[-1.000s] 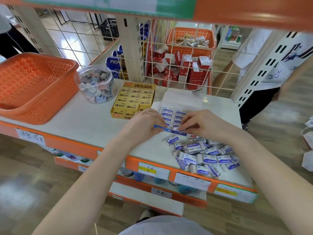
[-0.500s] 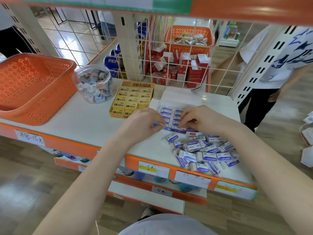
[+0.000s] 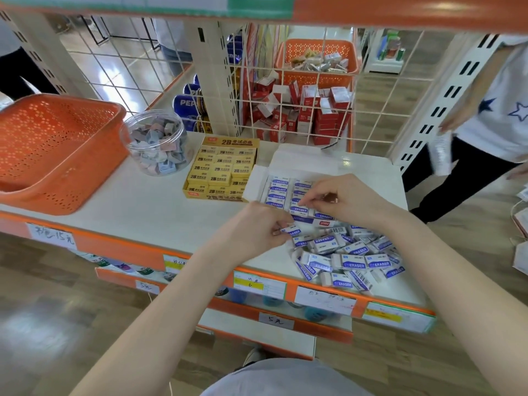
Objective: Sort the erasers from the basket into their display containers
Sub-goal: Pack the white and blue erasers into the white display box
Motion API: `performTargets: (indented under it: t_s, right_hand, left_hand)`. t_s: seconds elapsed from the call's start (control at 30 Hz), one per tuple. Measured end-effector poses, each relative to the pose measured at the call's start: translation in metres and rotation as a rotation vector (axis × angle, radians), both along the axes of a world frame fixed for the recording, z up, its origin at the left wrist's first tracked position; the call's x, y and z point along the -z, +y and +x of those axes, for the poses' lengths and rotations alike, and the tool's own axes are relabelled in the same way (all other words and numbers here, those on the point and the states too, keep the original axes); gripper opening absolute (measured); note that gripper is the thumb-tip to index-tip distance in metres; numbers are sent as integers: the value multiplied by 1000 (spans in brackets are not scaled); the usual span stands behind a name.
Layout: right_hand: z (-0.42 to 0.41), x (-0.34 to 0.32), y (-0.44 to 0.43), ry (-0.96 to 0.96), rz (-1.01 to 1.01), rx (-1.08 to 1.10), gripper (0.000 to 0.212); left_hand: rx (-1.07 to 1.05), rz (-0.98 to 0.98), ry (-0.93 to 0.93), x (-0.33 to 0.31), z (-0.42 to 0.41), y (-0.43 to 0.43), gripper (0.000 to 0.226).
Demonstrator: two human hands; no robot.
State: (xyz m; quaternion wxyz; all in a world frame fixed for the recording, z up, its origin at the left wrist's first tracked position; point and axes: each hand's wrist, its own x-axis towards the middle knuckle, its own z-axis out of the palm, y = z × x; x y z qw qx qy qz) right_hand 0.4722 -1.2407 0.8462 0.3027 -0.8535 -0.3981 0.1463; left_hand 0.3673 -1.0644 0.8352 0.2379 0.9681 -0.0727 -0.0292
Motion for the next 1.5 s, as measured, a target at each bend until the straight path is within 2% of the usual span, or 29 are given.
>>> performTargets:
  t_s: [0.23,0.37,0.47,0.63,0.8,0.87,0.93,1.03,1.13,1.23,1.5]
  right_hand:
    - [-3,-8,-3,64,-38,-48,19]
    - [-13,-29,-11,194,-208,-155,17]
    - [-18,-33,-12,117,-380,-205,26]
    - [-21,-25,-9,55,-429,-259,25]
    - [-23,-23,-11,19,-309,-214,21]
    - [-21,-26,-14,112,-146,-123,18]
    - [-17,-27,-19,196,45,-15,24]
    - [-10,-22,-24,168,170,124,30]
    - [-2,-13,-22,79,190,216,27]
    - [3,-2,-17,26,129,259,20]
    - [5,6,-13,-137,17,196,18]
  left_hand:
    - [12,-22,-20,-3,-6,-3,28]
    - [-91,-118,-30,-15,-6,5,37]
    - [-160,-153,-61,-20,-1,13,37]
    - [-185,-166,-86,-25,8,8,32]
    - [-172,-161,-53,-25,24,1,26]
    - [-182,-165,-73,-24,28,-1,29]
    - [-198,-181,-88,-21,31,-1,39]
    - [-217,-171,-93,-17,33,1,45]
    - [-225,-129,-98,-16,35,2,43]
    - [-229,-106,-76,-14,39,1,42]
    - [-200,-18,-29,-5,40,-3,42]
